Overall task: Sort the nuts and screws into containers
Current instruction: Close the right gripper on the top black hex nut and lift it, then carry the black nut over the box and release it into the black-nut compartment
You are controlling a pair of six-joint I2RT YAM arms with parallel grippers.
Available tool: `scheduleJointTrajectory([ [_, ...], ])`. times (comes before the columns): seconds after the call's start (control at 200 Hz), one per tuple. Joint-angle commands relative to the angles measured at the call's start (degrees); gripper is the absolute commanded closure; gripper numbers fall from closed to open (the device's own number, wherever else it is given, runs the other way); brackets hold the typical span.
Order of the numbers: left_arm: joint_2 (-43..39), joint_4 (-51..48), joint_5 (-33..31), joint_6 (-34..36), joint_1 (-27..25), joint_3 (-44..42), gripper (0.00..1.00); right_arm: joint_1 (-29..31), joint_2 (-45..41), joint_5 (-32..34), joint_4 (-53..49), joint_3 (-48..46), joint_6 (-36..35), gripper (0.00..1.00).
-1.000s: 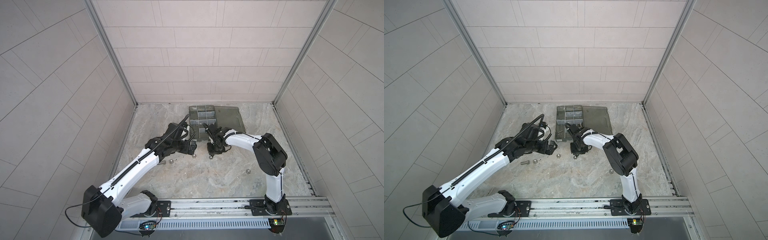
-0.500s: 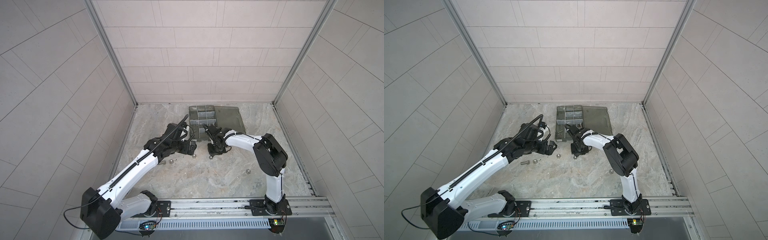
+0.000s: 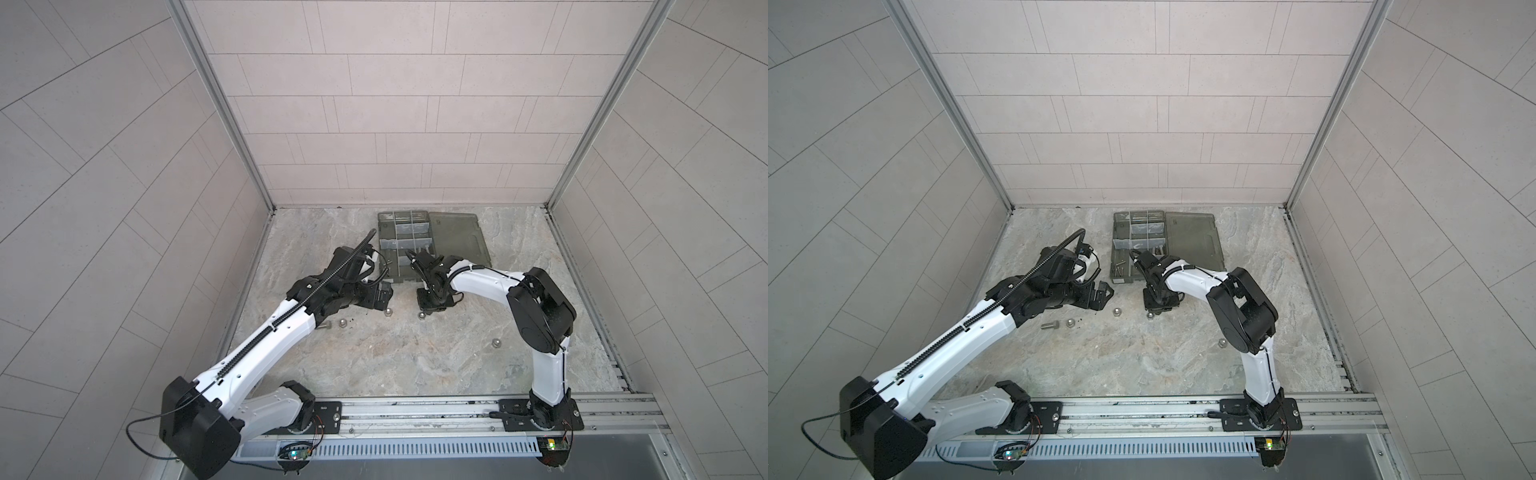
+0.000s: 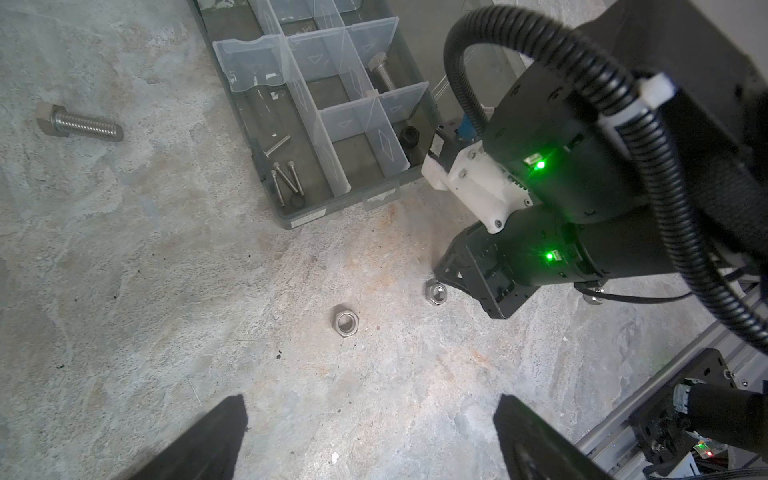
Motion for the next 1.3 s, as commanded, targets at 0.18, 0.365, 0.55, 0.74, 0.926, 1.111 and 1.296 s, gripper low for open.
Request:
scheduleJointTrajectory([
  [0.18, -1.07, -0.48, -0.04, 0.23, 0.32, -0.47, 0.00, -0.81, -3.67, 3.56, -6.03, 3.33, -1.71, 0.89],
  [0.365, -0.99, -0.59, -0.22, 0.23, 0.33, -0.33, 0.00, -3.11, -4.71, 4.87, -8.53, 6.11, -3.49, 0.90],
  [0.55, -0.66, -0.54, -0.24, 0.23, 0.28, -0.22, 0.00, -5.83, -4.63, 5.46, -10.56, 10.99, -5.27, 0.90],
  [0.74, -0.04, -0.89, -0.60, 0.62, 0.28, 0.57, 0.00, -8.01, -1.90, 5.19, -11.77, 16.98, -6.47, 0.90],
  [0.926, 0.96, -1.67, -1.15, 1.16, 0.43, 1.80, 0.00, -9.04, 2.54, 4.15, -12.19, 23.23, -7.29, 0.90],
  [1.111, 1.88, -2.17, -1.37, 1.81, 0.96, 2.73, 0.00, -9.64, 6.82, 2.69, -12.38, 27.90, -7.48, 0.90],
  [1.296, 2.80, -2.43, -1.34, 1.99, 1.64, 3.35, 0.00, -9.95, 10.12, 1.45, -12.38, 30.26, -7.57, 0.90],
])
